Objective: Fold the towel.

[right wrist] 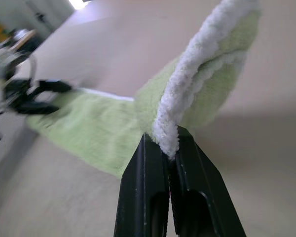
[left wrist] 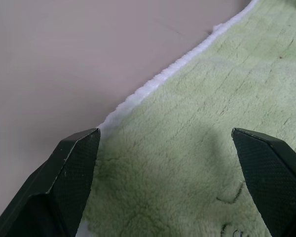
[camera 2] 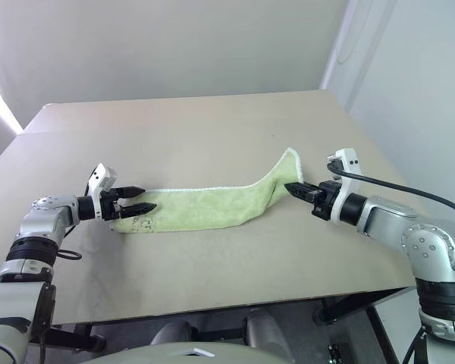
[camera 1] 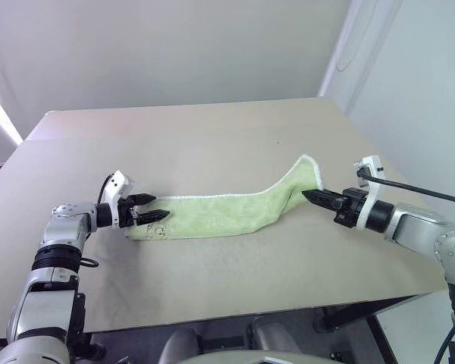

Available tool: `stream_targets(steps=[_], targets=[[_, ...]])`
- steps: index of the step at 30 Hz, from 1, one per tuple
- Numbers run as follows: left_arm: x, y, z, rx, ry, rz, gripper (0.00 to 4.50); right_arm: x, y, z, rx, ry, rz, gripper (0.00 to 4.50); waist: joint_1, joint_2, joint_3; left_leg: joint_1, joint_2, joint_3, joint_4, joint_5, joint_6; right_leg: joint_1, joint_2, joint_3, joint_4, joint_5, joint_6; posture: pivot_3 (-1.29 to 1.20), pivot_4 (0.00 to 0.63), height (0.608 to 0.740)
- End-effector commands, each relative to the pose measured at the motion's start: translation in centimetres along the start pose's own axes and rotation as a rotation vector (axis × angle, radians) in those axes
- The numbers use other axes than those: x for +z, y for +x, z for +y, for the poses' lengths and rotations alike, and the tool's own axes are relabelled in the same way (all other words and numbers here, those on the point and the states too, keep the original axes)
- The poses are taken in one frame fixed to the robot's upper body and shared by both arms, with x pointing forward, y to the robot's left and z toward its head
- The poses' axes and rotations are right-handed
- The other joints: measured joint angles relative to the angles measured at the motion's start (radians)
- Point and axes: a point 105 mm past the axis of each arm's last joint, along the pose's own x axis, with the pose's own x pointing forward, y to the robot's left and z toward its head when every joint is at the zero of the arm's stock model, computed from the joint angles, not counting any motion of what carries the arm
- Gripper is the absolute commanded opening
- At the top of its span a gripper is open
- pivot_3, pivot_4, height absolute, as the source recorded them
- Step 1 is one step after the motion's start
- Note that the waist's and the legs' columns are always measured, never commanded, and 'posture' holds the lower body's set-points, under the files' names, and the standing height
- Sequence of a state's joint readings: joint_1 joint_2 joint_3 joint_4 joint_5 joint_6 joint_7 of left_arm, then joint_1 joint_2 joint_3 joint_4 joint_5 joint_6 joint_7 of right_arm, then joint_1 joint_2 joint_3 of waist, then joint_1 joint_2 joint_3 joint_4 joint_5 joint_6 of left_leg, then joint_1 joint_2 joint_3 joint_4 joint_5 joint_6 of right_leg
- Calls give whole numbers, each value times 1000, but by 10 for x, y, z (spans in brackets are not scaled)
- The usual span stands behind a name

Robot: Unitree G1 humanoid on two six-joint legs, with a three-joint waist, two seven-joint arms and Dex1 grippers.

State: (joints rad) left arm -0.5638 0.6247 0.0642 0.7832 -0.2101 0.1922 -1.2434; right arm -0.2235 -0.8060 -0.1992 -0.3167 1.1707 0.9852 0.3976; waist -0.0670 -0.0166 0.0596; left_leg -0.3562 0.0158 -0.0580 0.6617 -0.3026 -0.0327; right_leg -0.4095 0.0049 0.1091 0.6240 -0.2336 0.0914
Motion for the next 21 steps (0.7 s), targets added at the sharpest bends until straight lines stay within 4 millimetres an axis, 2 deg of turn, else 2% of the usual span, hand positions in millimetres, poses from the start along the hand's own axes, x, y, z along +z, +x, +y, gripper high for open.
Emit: stream_targets(steps=[1, 6, 11, 16, 21], targets=[[16, -6, 4, 18, 30, -45, 4500, 9, 5, 27, 111, -123, -2, 45, 0, 0, 0, 0, 0, 0, 0, 0, 0, 0, 0, 0, 0, 0, 0, 0, 0, 740], [17, -3, 4, 15, 31, -50, 4500, 8, 29, 44, 195, -172, 25, 45, -2, 0, 0, 1, 0, 0, 0, 0, 0, 0, 0, 0, 1, 0, 0, 0, 0, 740], [17, 0, 2, 11, 31, -52, 4500, -4, 57, 51, 223, -194, 101, 45, 0, 0, 0, 0, 0, 0, 0, 0, 0, -1, 0, -1, 1, 0, 0, 0, 0, 740], [15, 0, 2, 12, 28, -51, 4500, -19, 75, 55, 245, -203, 174, 45, 0, 0, 0, -1, 0, 0, 0, 0, 0, -1, 0, -1, 1, 0, 0, 0, 0, 740], [16, -1, 3, 19, 30, -54, 4500, -24, 95, 64, 280, -191, 188, 45, -2, 0, 0, 0, 0, 0, 0, 0, 0, -2, 0, -1, 3, 0, 0, 0, 0, 740]])
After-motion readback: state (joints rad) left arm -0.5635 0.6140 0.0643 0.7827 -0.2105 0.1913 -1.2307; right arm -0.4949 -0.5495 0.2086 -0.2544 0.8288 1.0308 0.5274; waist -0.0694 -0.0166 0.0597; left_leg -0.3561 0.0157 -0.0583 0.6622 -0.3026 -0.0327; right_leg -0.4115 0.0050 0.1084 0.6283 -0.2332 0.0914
